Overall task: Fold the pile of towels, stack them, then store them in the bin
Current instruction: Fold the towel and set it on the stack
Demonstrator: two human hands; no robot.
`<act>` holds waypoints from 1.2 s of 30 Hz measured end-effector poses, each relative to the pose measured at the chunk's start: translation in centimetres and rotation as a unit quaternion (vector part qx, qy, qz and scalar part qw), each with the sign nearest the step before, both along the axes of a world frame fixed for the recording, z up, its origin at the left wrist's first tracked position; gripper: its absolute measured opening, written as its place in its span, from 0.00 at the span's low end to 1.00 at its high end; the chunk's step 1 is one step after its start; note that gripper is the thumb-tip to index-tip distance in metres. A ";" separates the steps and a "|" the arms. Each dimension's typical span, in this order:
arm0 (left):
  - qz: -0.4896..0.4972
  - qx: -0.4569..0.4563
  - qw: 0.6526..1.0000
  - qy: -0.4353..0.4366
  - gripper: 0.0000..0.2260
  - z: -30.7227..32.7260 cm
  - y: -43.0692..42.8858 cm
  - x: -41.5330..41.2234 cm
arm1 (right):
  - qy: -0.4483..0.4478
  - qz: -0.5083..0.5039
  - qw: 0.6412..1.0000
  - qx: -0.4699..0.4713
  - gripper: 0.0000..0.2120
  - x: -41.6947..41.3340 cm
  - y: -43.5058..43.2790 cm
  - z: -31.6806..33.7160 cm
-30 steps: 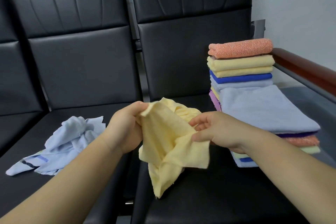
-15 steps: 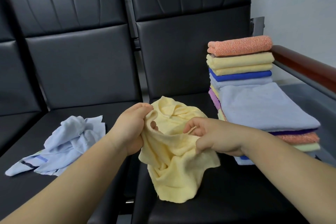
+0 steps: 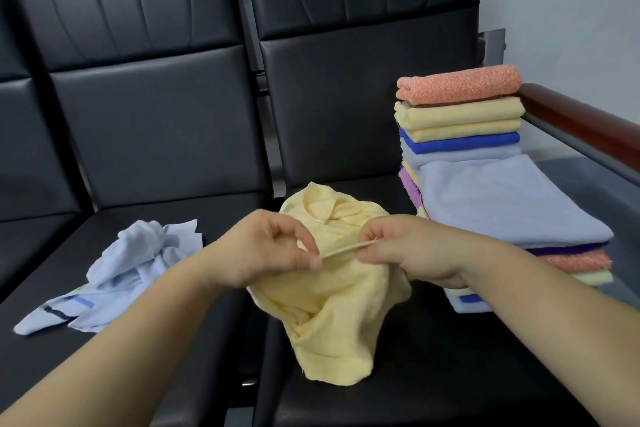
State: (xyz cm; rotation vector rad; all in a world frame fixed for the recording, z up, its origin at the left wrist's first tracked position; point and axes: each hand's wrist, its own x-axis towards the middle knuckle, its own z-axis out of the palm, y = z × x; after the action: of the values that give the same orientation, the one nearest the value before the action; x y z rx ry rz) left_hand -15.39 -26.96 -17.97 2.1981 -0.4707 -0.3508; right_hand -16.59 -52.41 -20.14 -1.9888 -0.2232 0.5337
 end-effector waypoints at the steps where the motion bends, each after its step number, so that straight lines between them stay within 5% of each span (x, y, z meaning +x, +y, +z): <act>1: -0.020 0.079 0.997 -0.003 0.13 -0.1 0.1 -0.1 | -0.014 -0.004 1.000 0.003 0.04 0.2 -0.1 0.0; 4: -0.011 0.188 0.980 -0.057 0.06 -0.5 -0.4 -0.1 | -0.041 -0.014 0.999 -0.012 0.08 0.1 0.4 -0.2; 8: -0.038 0.205 0.967 -0.149 0.13 -0.6 0.0 0.2 | -0.064 -0.019 0.997 -0.028 0.11 0.1 0.7 0.1; 16: 0.065 0.011 0.989 -0.133 0.10 0.0 -1.4 -0.5 | -0.057 0.022 0.978 -0.200 0.16 -0.6 1.2 0.2; 19: 0.042 0.029 0.989 -0.138 0.07 0.5 -1.3 -0.4 | -0.031 -0.004 0.991 -0.131 0.10 -0.4 0.7 0.4; 24: -0.016 0.211 0.974 -0.076 0.14 0.6 -0.2 -0.1 | -0.044 -0.045 0.998 -0.014 0.07 0.2 -0.3 1.0; 29: 0.042 0.080 0.994 -0.065 0.09 0.5 0.0 0.0 | 0.038 -0.031 0.989 0.140 0.18 -0.2 0.3 1.4; 32: 0.098 -0.026 0.992 -0.071 0.08 0.8 0.0 0.0 | -0.035 0.016 0.995 -0.089 0.18 -0.2 0.5 1.5; 34: 0.072 -0.065 0.994 -0.053 0.06 1.4 -0.2 -0.3 | -0.102 0.016 0.964 -0.246 0.12 -0.2 0.6 1.6; 36: 0.028 0.005 0.998 -0.049 0.09 1.6 -0.3 -0.5 | -0.121 -0.012 0.962 -0.245 0.13 0.0 0.5 1.6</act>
State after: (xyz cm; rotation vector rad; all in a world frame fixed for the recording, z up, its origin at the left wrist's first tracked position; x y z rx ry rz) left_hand -15.88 -27.23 -16.36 2.2399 -0.4609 -0.2169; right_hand -16.58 -51.96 -18.56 -2.5411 -0.2323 0.3475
